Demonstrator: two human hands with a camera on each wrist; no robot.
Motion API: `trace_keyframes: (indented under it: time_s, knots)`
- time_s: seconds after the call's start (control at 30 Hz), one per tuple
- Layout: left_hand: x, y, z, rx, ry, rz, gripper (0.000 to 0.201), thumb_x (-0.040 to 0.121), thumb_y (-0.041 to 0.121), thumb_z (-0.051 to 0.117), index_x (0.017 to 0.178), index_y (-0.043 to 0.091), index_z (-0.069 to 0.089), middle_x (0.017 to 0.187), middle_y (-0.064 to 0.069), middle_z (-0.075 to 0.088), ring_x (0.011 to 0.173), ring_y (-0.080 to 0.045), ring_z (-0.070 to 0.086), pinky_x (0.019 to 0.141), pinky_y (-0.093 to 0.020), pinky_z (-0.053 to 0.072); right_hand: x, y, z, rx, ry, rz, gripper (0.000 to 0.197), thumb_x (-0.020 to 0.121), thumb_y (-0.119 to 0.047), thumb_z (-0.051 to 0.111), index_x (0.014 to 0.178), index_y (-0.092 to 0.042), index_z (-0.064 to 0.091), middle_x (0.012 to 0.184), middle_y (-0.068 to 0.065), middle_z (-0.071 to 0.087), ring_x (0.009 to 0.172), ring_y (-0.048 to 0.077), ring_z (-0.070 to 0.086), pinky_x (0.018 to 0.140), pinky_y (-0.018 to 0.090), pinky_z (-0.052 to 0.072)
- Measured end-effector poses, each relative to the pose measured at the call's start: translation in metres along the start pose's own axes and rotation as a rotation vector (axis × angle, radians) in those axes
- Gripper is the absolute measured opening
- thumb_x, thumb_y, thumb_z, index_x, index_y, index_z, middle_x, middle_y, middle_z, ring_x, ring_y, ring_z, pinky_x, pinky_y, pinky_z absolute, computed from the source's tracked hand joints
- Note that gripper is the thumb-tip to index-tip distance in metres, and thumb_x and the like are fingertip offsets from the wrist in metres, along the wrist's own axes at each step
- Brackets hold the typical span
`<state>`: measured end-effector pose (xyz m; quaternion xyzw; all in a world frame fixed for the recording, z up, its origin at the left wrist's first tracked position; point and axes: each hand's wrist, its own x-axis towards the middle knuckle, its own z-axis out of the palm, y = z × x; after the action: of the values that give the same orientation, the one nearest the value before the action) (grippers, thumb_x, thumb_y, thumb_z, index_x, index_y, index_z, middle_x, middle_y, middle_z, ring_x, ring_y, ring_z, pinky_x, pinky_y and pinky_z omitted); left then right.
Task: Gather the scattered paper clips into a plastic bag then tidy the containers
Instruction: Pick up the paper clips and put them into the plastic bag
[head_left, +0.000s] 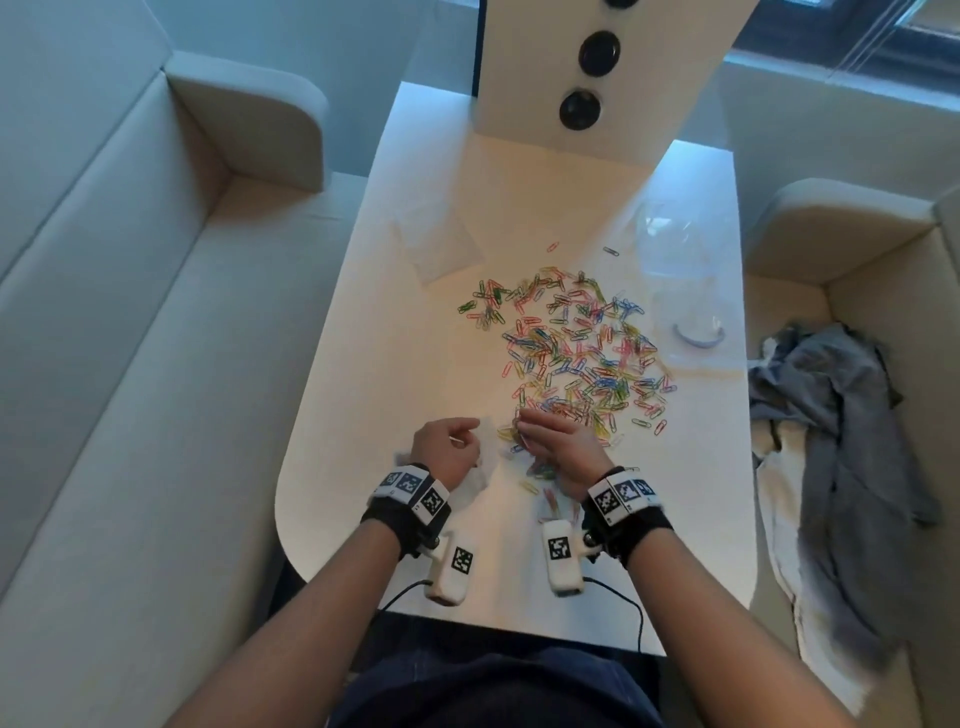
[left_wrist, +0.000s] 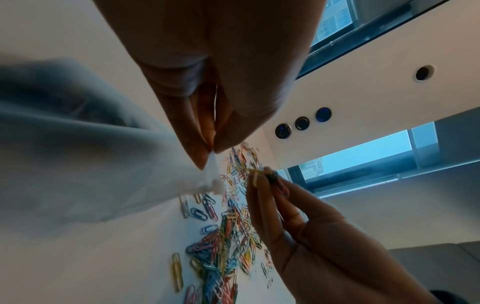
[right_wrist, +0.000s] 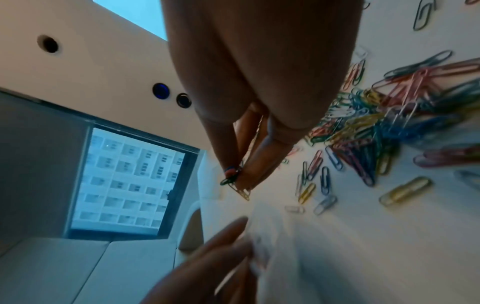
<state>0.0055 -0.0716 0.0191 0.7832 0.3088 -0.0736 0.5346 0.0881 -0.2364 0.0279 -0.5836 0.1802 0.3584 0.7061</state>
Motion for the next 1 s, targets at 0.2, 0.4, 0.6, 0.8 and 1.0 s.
trace_keyframes:
  time_s: [0.2,0.4,0.6,0.8,1.0]
  knots:
    - [-0.004,0.010,0.008,0.003,-0.009,0.063,0.026,0.083,0.009,0.065,0.108,0.013,0.074,0.092,-0.006,0.075,0.077,-0.015,0.068,0.081,-0.020,0.052,-0.011,0.031,0.020,-0.222,0.093,-0.032,0.025,0.092,0.010,0.053,0.114,0.011,0.063,0.106,0.022,0.067,0.088,0.022,0.066,0.074,0.021,0.059]
    - [-0.007,0.009,0.014,-0.021,-0.079,0.063,0.027,0.081,0.011,0.071,0.108,0.012,0.074,0.093,-0.006,0.075,0.082,-0.015,0.071,0.082,-0.020,0.053,-0.019,0.036,0.013,-0.614,0.179,-0.187,0.021,0.081,0.004,0.069,0.101,0.000,0.073,0.090,0.012,0.074,0.084,0.020,0.072,0.080,0.032,0.060]
    - [-0.010,0.009,0.016,-0.025,-0.044,0.031,0.024,0.083,0.008,0.067,0.106,0.012,0.074,0.096,-0.004,0.075,0.086,-0.012,0.068,0.083,-0.016,0.048,-0.023,0.028,0.013,-1.062,0.124,-0.425,0.015,0.086,-0.012,0.066,0.093,-0.017,0.078,0.085,0.001,0.075,0.079,0.014,0.067,0.083,0.033,0.057]
    - [-0.006,-0.001,0.001,-0.096,0.008,-0.038,0.018,0.085,0.011,0.068,0.100,0.015,0.076,0.101,-0.004,0.075,0.090,-0.016,0.070,0.089,-0.025,0.054,-0.029,0.012,-0.069,-1.267,0.487,-0.253,0.087,0.065,-0.058,0.080,0.137,-0.019,0.050,0.130,0.012,0.045,0.117,0.027,0.049,0.098,0.043,0.048]
    - [-0.001,-0.013,-0.012,-0.144,0.009,-0.085,0.017,0.083,0.013,0.071,0.099,0.015,0.076,0.098,-0.004,0.076,0.088,-0.019,0.071,0.088,-0.030,0.056,-0.039,0.044,-0.127,-1.383,0.448,-0.059,0.120,0.046,-0.080,0.073,0.143,-0.019,0.037,0.131,0.013,0.037,0.122,0.035,0.039,0.102,0.047,0.042]
